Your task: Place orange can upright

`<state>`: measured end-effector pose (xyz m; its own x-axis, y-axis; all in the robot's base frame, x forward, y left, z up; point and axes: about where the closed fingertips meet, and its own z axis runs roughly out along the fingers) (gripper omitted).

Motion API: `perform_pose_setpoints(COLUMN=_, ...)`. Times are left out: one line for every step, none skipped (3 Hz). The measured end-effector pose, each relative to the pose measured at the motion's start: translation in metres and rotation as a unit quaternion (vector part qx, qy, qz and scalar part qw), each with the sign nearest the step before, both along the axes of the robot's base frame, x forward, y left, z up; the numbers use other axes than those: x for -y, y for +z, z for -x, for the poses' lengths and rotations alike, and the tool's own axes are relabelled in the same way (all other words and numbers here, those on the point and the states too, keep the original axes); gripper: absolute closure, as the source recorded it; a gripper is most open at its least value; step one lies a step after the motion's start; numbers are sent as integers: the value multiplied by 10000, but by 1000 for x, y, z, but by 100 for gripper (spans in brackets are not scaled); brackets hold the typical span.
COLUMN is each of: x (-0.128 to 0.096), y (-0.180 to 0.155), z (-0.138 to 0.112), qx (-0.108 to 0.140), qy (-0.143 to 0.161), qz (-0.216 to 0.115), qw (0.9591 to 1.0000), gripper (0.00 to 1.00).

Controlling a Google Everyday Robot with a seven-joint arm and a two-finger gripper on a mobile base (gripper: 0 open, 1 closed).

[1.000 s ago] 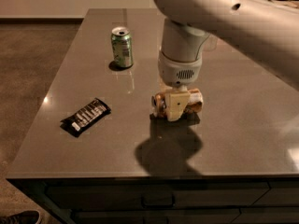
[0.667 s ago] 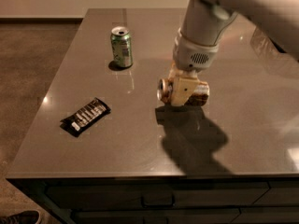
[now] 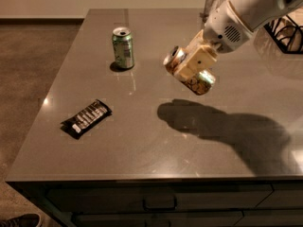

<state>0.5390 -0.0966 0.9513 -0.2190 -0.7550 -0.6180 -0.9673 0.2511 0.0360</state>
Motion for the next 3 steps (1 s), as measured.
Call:
perform_pose_setpoints(x=4, y=11, z=-4, qx=259, qy=-425, qz=-700, qw=9963, gripper=100)
perform_pose_setpoints(x=3, y=3, z=-15, qx=452, qy=-936, qz=-1269, qw=9865, gripper=100)
perform_pose_setpoints(x=-2, y=-4, z=-34, qx=711, qy=-1420, qz=-1952, qw=9678, gripper=100)
